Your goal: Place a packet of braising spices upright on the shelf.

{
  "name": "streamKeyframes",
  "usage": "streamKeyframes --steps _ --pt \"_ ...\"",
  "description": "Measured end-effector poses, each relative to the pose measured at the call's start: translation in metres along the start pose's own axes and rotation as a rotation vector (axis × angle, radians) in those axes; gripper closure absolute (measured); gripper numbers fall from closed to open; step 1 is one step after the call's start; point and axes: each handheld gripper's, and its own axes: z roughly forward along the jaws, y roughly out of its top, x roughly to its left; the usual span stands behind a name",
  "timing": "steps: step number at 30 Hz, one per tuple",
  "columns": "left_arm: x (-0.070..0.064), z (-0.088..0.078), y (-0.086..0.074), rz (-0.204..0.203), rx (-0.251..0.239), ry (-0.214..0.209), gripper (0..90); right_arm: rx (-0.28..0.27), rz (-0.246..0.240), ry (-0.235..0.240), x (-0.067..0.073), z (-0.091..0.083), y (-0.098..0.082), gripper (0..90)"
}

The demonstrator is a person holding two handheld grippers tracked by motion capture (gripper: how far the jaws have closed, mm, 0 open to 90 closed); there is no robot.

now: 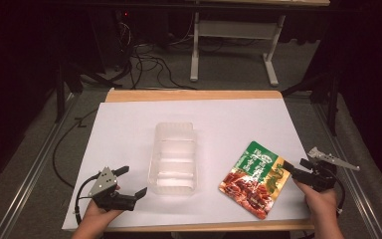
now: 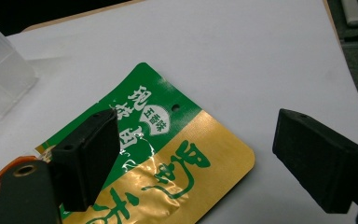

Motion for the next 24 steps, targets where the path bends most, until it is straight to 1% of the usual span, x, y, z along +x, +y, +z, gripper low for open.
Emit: streamKeyframes --steps 1,2,3,5,6,7,9,12,13,15,17,18,19,20,21,24 --pt "0.000 -0.001 -0.001 0.001 0.007 0.002 2.6 0.010 0.014 0.002 -0.001 0.003 0.000 15.6" --pt "0.000 -0.001 -0.001 0.001 0.007 0.002 2.6 0.010 0.014 0.002 -0.001 0.003 0.000 15.6" --pt "0.000 -0.002 -0.002 -0.003 0.006 0.004 2.8 0.025 0.027 0.006 0.000 0.004 0.001 16.1" --pt "0.001 -0.003 -0.005 -0.013 0.013 0.007 2.8 0.026 0.020 0.008 0.000 0.005 0.002 16.1" --pt "0.001 -0.004 -0.006 -0.018 0.012 0.010 2.8 0.032 0.029 0.003 0.001 0.006 0.003 16.0" --pt "0.001 -0.006 -0.007 -0.027 0.012 0.016 2.8 0.035 0.044 0.009 0.000 0.007 0.005 15.2" --pt "0.001 -0.007 -0.008 -0.029 0.012 0.023 2.8 0.040 0.052 0.004 0.000 0.008 0.005 14.8" --pt "0.001 -0.010 -0.009 -0.031 0.015 0.030 2.7 0.054 0.076 -0.003 -0.003 0.011 0.007 13.9" --pt "0.001 -0.011 -0.009 -0.031 0.018 0.032 2.7 0.060 0.077 -0.002 -0.005 0.013 0.007 13.7" --pt "0.001 -0.013 -0.010 -0.036 0.016 0.039 2.7 0.075 0.099 -0.008 -0.007 0.015 0.007 13.4" --pt "0.001 -0.015 -0.010 -0.038 0.015 0.041 2.7 0.092 0.127 -0.003 -0.011 0.019 0.006 13.2" --pt "0.000 -0.015 -0.011 -0.038 0.015 0.042 2.7 0.092 0.127 -0.003 -0.011 0.019 0.006 13.2" --pt "0.000 -0.016 -0.011 -0.035 0.017 0.043 2.7 0.109 0.123 0.001 -0.011 0.022 0.006 13.0" --pt "0.000 -0.016 -0.011 -0.035 0.017 0.043 2.7 0.109 0.123 0.001 -0.011 0.022 0.006 13.0" --pt "0.000 -0.017 -0.012 -0.035 0.015 0.041 2.7 0.121 0.125 0.000 -0.010 0.024 0.005 13.1" --pt "0.001 -0.018 -0.012 -0.037 0.013 0.042 2.8 0.129 0.133 0.004 -0.010 0.026 0.005 13.6"
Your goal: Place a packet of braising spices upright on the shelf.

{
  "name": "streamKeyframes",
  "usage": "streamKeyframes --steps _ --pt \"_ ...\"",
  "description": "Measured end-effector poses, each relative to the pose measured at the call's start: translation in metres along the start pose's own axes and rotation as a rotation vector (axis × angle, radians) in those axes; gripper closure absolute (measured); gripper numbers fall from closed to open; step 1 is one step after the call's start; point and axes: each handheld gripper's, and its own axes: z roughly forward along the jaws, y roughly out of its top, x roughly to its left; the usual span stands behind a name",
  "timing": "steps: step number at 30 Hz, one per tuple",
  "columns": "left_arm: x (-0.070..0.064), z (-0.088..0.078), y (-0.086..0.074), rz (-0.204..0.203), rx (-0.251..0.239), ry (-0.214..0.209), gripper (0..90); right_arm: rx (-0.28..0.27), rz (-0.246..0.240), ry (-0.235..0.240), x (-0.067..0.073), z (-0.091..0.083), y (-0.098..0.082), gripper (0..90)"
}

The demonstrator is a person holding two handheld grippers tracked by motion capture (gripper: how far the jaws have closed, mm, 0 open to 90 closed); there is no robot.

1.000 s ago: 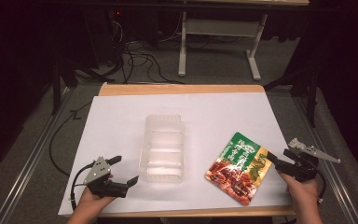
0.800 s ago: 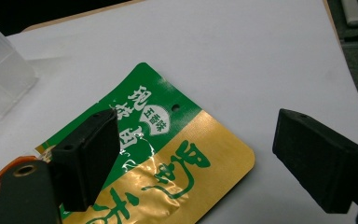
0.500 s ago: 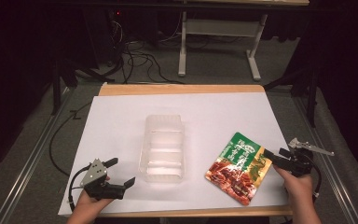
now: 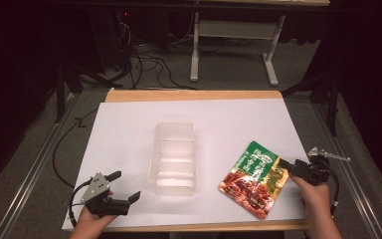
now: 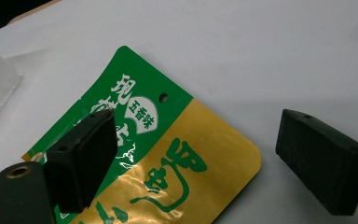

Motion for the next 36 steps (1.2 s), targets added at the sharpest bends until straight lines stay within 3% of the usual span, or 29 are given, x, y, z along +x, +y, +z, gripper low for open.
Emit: streamKeyframes --steps 13,17,20,23,28,31,33,36 --pt "-0.001 0.000 0.000 0.016 0.006 -0.014 2.8 0.006 0.055 0.017 -0.007 0.002 -0.002 15.8" --pt "-0.001 -0.001 0.000 0.021 0.006 -0.015 2.7 0.011 0.073 0.081 -0.008 0.004 -0.003 21.9" --pt "-0.001 -0.001 0.000 0.021 0.007 -0.016 2.8 0.010 0.076 0.090 -0.007 0.005 -0.003 22.0" --pt "-0.001 -0.001 0.000 0.021 0.004 -0.018 2.7 -0.014 0.091 0.113 -0.009 0.002 -0.004 27.9" --pt "-0.002 0.000 0.000 0.026 0.008 -0.023 2.8 -0.060 0.074 0.173 -0.006 -0.004 -0.003 37.5" --pt "-0.002 0.001 0.000 0.028 0.012 -0.027 2.8 -0.069 0.036 0.223 -0.001 -0.004 -0.003 40.9" --pt "-0.002 0.002 0.000 0.030 0.013 -0.032 2.8 -0.060 0.017 0.221 0.003 -0.003 -0.003 41.1" --pt "-0.002 0.002 0.001 0.034 0.013 -0.035 2.8 -0.041 0.027 0.206 0.003 0.000 -0.004 41.1"
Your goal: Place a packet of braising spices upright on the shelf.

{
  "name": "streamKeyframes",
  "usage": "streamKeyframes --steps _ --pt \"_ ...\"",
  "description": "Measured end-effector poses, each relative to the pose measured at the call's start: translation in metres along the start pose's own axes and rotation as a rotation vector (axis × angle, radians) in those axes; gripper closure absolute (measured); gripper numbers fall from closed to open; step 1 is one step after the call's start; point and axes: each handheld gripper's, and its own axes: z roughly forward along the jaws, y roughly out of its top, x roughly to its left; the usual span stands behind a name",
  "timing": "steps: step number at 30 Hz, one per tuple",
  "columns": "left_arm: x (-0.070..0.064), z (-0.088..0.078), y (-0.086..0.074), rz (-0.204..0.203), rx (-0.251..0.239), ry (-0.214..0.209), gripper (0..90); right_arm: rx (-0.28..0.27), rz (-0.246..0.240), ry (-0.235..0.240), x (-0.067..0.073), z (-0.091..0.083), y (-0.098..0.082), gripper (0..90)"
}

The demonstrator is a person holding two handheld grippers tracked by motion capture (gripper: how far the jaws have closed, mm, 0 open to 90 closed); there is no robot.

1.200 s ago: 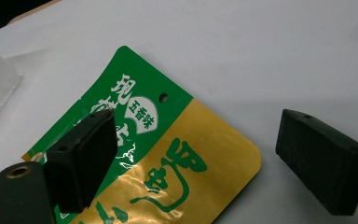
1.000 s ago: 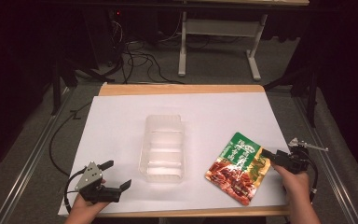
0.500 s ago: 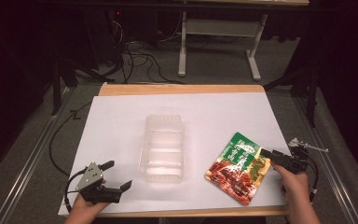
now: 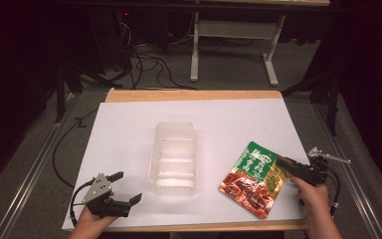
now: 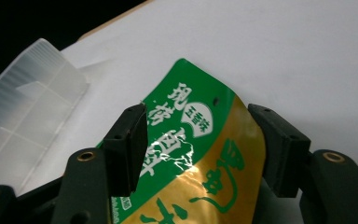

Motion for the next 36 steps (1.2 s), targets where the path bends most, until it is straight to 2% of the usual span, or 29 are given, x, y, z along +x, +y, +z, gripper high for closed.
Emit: streamKeyframes --steps 4,7,10,12,13,15,18,22,25,32,34,36 --pt "-0.001 0.001 0.000 0.004 0.004 -0.005 2.8 0.050 0.031 -0.019 -0.005 0.004 -0.002 39.7" --pt "-0.001 0.001 0.000 0.006 0.006 -0.011 2.9 0.066 0.039 -0.022 -0.006 0.006 -0.003 42.7" --pt "-0.001 0.001 0.001 0.011 0.004 -0.012 2.9 0.035 0.036 0.023 -0.005 0.002 -0.002 49.9" --pt "-0.002 0.001 0.001 0.011 0.004 -0.015 2.9 0.005 0.005 0.092 -0.002 -0.001 -0.002 52.8" --pt "-0.002 0.001 0.001 0.013 0.004 -0.016 2.9 0.008 -0.003 0.112 0.000 -0.001 -0.002 52.7" --pt "-0.002 0.003 0.001 0.012 0.004 -0.020 2.9 0.044 -0.012 0.089 0.002 0.002 -0.004 53.0" --pt "-0.003 0.005 0.003 0.018 0.005 -0.026 3.0 0.102 -0.006 0.091 0.001 0.007 -0.007 52.9" --pt "-0.003 0.005 0.004 0.025 0.000 -0.026 3.0 0.132 -0.012 0.069 0.003 0.010 -0.010 54.3" --pt "-0.003 0.005 0.005 0.028 -0.004 -0.025 3.0 0.140 -0.024 0.034 0.004 0.011 -0.010 62.8" --pt "-0.003 0.004 0.007 0.034 -0.019 -0.017 3.1 0.081 -0.045 0.007 0.007 0.002 -0.009 86.2" --pt "-0.003 0.004 0.008 0.033 -0.025 -0.014 3.2 0.060 -0.056 0.002 0.010 -0.001 -0.009 90.0" --pt "-0.002 0.006 0.009 0.034 -0.028 -0.014 3.2 0.045 -0.083 0.005 0.015 -0.003 -0.008 90.0"
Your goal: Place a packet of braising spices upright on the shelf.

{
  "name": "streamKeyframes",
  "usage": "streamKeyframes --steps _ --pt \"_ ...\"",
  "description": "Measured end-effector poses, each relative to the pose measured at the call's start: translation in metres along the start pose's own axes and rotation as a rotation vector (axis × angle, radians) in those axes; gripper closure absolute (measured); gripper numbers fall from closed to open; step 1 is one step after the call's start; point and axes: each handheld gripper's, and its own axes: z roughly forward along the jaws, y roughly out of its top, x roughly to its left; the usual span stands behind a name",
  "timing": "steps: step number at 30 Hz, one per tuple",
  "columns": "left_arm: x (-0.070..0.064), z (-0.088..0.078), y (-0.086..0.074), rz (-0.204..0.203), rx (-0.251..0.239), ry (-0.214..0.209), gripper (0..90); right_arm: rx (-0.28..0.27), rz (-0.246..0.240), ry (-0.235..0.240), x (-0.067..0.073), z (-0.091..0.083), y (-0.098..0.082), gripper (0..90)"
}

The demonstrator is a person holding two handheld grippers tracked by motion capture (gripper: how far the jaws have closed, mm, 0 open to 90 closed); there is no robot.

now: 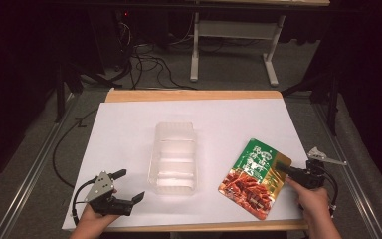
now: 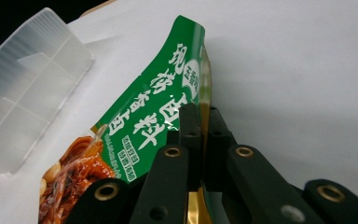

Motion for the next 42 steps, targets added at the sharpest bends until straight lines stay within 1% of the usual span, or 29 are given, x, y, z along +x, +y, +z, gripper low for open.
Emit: streamKeyframes --steps 4,9,10,11,15,21,29,31,35,39,42 --pt "0.001 0.004 0.002 0.002 0.002 0.008 3.2 -0.046 -0.041 0.002 0.010 -0.008 0.002 90.0" --pt "0.002 0.009 0.003 -0.007 -0.003 0.015 3.3 -0.117 -0.075 0.036 0.024 -0.021 0.005 90.0" --pt "0.003 0.010 0.004 -0.007 -0.003 0.014 3.3 -0.122 -0.080 0.041 0.027 -0.023 0.005 90.0" --pt "0.003 0.010 0.004 -0.006 -0.002 0.013 3.3 -0.130 -0.095 0.046 0.030 -0.025 0.006 90.0" --pt "0.002 0.013 0.005 -0.003 -0.002 0.009 3.4 -0.153 -0.116 0.073 0.041 -0.031 0.007 90.0" --pt "0.002 0.012 0.005 -0.003 -0.008 0.007 3.4 -0.213 -0.165 0.096 0.059 -0.039 0.010 90.0" --pt "0.002 0.012 0.005 -0.001 -0.008 0.007 3.4 -0.278 -0.202 0.138 0.081 -0.048 0.015 90.0" --pt "0.002 0.012 0.005 0.001 -0.007 0.008 3.4 -0.288 -0.224 0.138 0.087 -0.050 0.016 90.0" --pt "0.002 0.012 0.005 0.002 -0.009 0.007 3.5 -0.306 -0.264 0.158 0.099 -0.053 0.018 90.0" --pt "0.002 0.012 0.005 0.000 -0.009 0.008 3.5 -0.329 -0.321 0.158 0.113 -0.057 0.020 90.0" --pt "0.002 0.013 0.005 0.002 -0.003 0.005 3.6 -0.345 -0.350 0.157 0.121 -0.061 0.022 90.0"
